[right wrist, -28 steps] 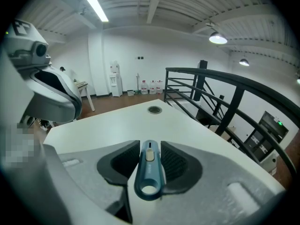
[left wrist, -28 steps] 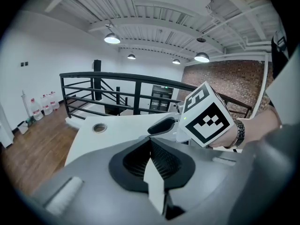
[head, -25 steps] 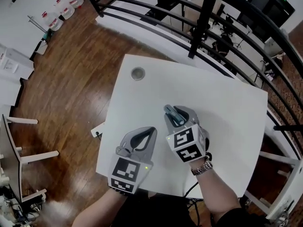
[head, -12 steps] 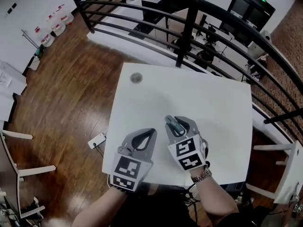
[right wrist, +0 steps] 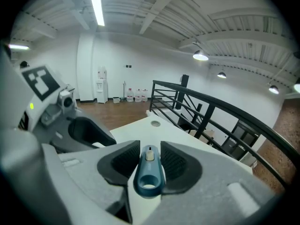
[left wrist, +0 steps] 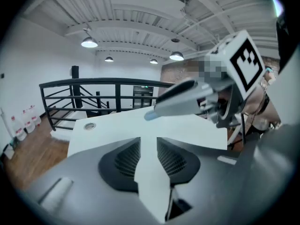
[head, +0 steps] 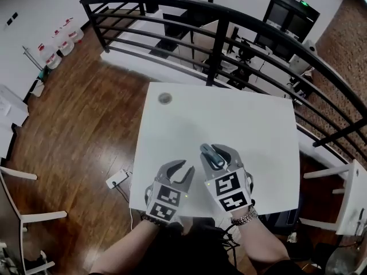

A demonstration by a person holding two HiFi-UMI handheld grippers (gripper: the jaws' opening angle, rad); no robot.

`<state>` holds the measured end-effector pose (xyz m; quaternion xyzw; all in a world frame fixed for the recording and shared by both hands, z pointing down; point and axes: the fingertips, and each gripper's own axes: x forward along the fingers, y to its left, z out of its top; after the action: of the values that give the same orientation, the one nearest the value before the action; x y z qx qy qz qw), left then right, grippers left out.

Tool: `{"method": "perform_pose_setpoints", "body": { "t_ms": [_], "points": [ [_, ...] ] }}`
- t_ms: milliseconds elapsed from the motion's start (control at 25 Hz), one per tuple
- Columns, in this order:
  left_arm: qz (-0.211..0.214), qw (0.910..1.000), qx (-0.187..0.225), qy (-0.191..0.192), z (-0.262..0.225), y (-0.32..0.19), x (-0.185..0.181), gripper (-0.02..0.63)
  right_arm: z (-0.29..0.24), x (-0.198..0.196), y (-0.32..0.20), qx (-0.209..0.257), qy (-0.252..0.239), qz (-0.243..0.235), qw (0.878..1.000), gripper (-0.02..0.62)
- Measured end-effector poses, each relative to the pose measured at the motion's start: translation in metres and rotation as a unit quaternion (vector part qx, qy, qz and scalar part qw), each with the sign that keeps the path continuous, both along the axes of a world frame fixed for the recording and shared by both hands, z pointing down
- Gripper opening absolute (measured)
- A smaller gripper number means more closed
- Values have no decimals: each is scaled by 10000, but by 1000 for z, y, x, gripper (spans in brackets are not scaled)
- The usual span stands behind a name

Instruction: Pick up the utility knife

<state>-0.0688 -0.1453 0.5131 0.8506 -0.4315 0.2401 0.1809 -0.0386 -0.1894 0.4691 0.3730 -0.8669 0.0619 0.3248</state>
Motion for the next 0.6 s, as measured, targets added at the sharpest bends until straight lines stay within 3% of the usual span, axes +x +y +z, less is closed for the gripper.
{"method": "perform_pose_setpoints", "body": {
  "t_ms": [120,240,440,520,600],
  "points": [
    [207,9987,269,-369,10,-4,8,242,-19,-5,11,38,-183,-15,9998,126],
    [428,9889,1111,-884,-7,-16,12,301,-38,-7,22,51,-423,-46,9991,126],
    [1150,9480,2474,-1642,-45,-16,31,297,-64,-13,36,23,-705,-98,9975,124],
    [1254,9366,2778,-1730,-60,-15,36,232,-70,-14,39,46,-735,-101,9972,121],
    [1312,9310,2950,-1703,-69,-13,40,126,-74,-14,41,97,-736,-95,9972,118]
  ]
}}
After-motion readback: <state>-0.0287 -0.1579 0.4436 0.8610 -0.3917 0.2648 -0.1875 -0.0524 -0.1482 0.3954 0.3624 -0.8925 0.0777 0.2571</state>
